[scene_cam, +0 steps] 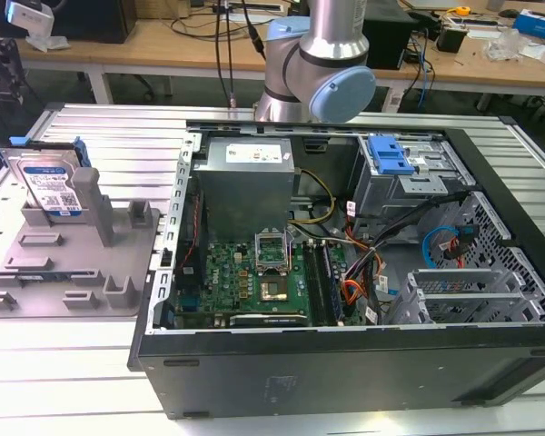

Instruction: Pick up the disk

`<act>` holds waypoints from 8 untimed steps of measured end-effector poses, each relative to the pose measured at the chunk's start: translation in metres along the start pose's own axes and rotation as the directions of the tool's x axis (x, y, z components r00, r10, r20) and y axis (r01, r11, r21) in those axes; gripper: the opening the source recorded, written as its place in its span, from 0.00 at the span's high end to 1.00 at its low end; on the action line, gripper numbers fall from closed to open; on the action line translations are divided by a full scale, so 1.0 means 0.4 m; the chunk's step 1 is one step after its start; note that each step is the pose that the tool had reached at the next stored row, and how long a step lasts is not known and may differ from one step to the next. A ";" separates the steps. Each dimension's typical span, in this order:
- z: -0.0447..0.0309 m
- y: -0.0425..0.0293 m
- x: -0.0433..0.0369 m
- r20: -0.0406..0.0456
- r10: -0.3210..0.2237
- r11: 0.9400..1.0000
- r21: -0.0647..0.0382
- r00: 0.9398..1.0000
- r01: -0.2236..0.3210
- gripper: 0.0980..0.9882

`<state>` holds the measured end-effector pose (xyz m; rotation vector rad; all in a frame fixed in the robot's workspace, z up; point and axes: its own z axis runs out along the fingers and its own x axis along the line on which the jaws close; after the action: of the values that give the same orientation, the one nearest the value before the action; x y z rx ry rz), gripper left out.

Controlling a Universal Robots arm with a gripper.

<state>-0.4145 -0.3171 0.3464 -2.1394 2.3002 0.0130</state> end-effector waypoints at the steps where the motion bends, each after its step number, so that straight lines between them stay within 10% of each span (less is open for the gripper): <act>1: 0.001 0.000 -0.001 0.000 0.000 1.000 0.000 1.000 0.000 0.48; 8: 0.017 -0.001 -0.004 0.000 -0.002 1.000 0.000 1.000 0.002 0.48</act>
<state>-0.4142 -0.3155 0.3396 -2.1416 2.2986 0.0130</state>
